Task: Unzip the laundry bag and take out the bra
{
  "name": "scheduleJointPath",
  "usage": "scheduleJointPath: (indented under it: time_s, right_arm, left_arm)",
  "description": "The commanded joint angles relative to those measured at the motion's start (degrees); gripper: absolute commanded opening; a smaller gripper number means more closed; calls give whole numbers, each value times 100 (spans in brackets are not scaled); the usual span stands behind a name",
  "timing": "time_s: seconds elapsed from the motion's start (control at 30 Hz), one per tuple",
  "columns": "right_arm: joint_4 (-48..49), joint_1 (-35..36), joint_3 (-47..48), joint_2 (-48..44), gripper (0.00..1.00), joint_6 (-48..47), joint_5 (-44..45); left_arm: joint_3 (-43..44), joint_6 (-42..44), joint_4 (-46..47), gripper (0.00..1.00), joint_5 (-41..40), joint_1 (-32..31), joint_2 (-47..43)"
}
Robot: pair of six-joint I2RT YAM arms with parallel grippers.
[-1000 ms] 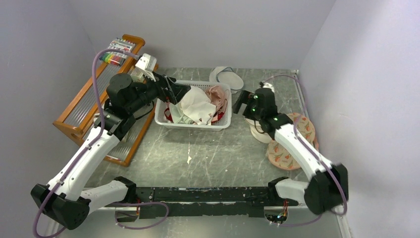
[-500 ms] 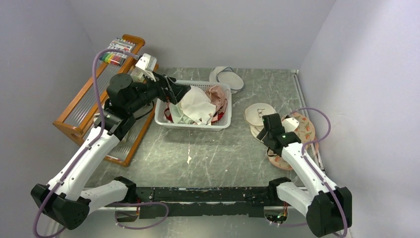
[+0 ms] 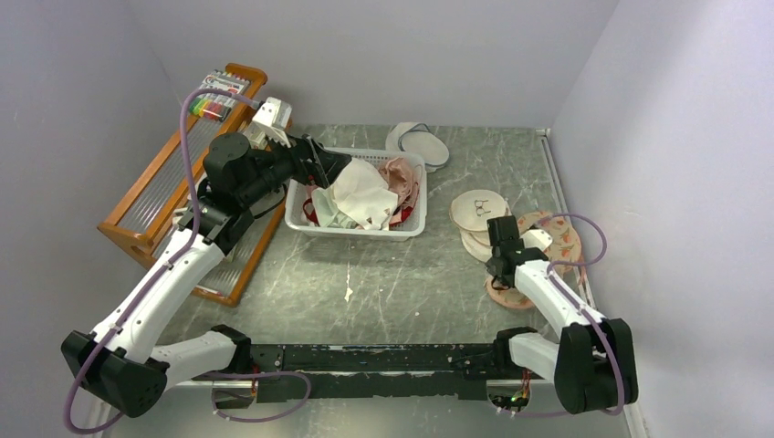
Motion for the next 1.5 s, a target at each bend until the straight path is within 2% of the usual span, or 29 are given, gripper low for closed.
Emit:
scheduleJointPath:
  time_s: [0.0,0.07,0.2,0.27,0.37,0.5,0.67,0.73,0.93,1.13,1.3,1.37,1.47]
  right_arm:
    - [-268,-45,295,-500,4,155,-1]
    - [-625,-43,553,-878,0,191,161]
    - [-1362,-39,1340,-1817,0,235,700]
    - [-1409,-43,1740,-2260,0,131,828]
    - [-957,-38,2163,-2853,0,-270,618]
    - [69,-39,2346,-3441,0,-973,-389]
    - [1165,-43,2274,-3683,0,-1408,-2222]
    - [1316,-38,2282,-3629,0,-1497,-2916]
    - [1146,-38,2075,-3464,0,-1672,-4212]
    - [1487,-39,1035,-3755,0,-1326,-5225]
    - [1592,-30,458,-3484,0,-1714,-6397]
    - [1821,-32,221,-3560,0,-1732,-6631]
    - [2215,-34,-80,-3732,0,-1606,-6714]
  left_arm:
    - [-54,63,85,99,-117,-48,8]
    - [-57,62,82,99,-107,-46,14]
    - [-61,45,82,99,-105,-48,64]
    - [-62,41,91,99,-92,-48,75]
    - [-76,45,90,99,-107,-48,101]
    - [-100,37,107,99,-105,-48,151]
    - [-113,2,153,99,23,-54,222]
    - [-87,-3,131,99,71,-64,271]
    - [-50,8,187,99,452,-128,442]
    - [80,114,96,99,795,-462,737]
    - [222,345,-51,99,1112,-867,1095]
    - [254,308,-35,100,1346,-975,1247]
    - [296,239,15,95,1685,-1129,1506]
